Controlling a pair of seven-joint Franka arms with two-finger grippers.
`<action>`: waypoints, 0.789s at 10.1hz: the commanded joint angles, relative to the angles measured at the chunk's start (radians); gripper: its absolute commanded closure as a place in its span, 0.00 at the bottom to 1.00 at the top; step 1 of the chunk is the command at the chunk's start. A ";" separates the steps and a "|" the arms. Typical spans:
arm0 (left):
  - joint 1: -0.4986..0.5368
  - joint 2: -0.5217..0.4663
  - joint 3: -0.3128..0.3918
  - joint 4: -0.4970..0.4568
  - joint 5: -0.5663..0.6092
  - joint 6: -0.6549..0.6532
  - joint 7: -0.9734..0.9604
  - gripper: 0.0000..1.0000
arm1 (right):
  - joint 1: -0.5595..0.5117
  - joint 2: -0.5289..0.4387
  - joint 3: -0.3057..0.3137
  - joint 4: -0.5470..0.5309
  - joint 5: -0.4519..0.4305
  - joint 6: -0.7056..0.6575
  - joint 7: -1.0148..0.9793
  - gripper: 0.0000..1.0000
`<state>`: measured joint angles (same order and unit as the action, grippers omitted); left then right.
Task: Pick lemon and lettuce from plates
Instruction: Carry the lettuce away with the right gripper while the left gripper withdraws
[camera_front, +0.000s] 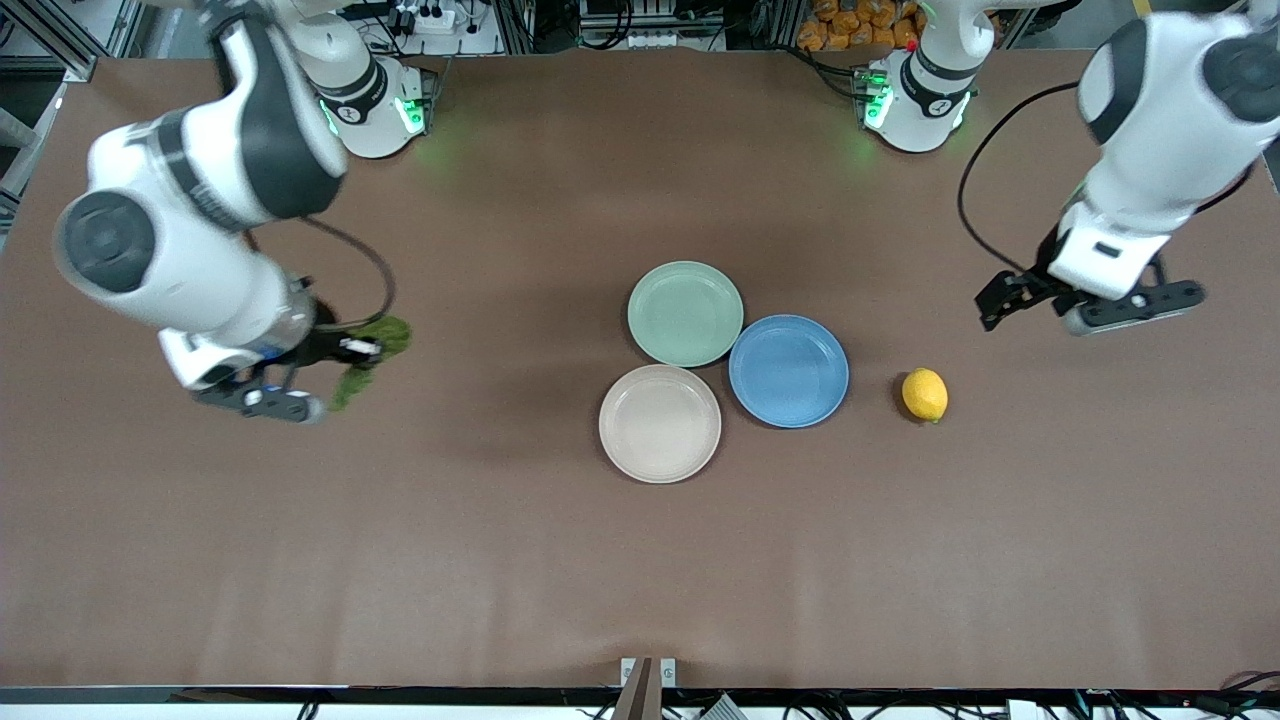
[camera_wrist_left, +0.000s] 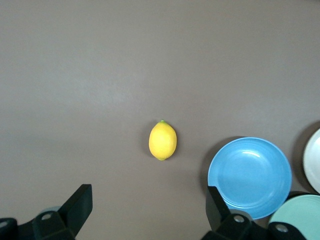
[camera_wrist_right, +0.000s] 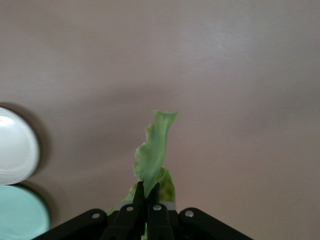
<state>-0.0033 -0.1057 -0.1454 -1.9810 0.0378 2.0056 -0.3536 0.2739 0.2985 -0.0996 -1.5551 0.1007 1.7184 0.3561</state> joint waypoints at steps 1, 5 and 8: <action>0.003 0.029 -0.003 0.187 -0.027 -0.172 0.030 0.00 | -0.141 0.029 0.014 -0.091 0.011 0.041 -0.148 1.00; 0.008 0.044 0.007 0.405 -0.047 -0.375 0.085 0.00 | -0.171 0.207 -0.022 -0.178 0.011 0.404 -0.213 1.00; 0.022 0.067 0.006 0.476 -0.044 -0.494 0.129 0.00 | -0.139 0.335 -0.022 -0.210 0.017 0.654 -0.200 1.00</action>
<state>0.0024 -0.0739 -0.1376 -1.5726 0.0145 1.5829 -0.2829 0.1096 0.5955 -0.1177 -1.7524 0.1012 2.2949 0.1523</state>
